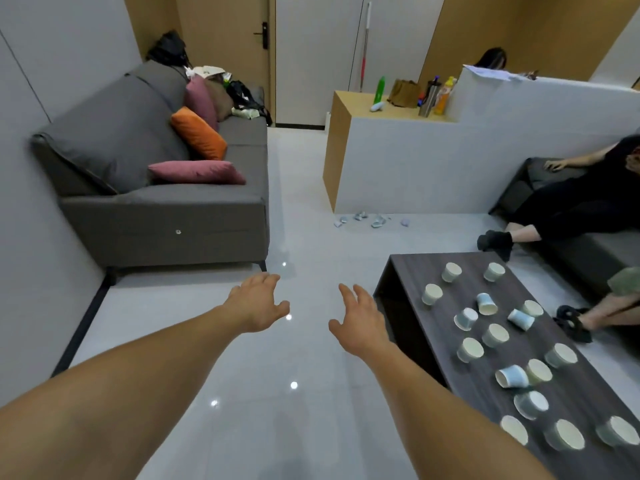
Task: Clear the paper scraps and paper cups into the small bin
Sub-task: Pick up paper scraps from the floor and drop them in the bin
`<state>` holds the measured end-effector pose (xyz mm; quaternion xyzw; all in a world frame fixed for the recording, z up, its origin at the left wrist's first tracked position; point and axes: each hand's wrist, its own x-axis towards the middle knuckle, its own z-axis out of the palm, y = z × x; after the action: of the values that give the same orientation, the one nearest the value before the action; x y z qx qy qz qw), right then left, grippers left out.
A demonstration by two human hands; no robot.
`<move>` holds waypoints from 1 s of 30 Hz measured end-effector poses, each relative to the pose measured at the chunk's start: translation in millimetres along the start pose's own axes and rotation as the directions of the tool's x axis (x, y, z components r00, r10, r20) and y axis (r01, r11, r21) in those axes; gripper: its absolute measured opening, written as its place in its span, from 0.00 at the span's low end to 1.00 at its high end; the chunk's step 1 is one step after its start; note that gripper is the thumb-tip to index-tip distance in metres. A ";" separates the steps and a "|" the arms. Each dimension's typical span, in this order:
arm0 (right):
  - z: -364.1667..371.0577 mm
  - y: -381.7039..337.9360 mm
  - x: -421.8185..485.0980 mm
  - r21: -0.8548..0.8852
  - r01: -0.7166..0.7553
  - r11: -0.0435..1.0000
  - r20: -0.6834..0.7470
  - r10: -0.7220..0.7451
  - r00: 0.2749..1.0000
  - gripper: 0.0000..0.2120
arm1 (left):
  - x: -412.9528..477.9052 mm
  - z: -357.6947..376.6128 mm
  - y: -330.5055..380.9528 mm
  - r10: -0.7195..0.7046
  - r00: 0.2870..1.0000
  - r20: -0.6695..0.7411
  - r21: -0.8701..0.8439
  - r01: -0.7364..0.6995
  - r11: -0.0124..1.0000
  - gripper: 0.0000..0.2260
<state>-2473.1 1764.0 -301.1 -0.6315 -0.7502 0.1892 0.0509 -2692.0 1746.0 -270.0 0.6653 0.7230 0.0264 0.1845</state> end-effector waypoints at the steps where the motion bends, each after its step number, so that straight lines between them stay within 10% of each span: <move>1: -4.0 4.7 16.0 0.006 -0.003 1.000 0.006 0.003 1.000 0.36 | 16.2 -2.0 3.7 0.005 1.000 0.002 0.003 -0.005 1.000 0.31; 30: -115.2 107.7 608.1 0.012 -0.102 0.995 -0.014 0.102 0.995 0.36 | 646.4 -115.1 92.9 0.123 0.992 0.039 -0.028 -0.122 0.992 0.32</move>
<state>-2456.7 2391.3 -331.1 -0.6700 -0.7156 0.1910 0.0503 -2668.6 2408.5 -286.3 0.7063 0.6767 0.0332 0.2055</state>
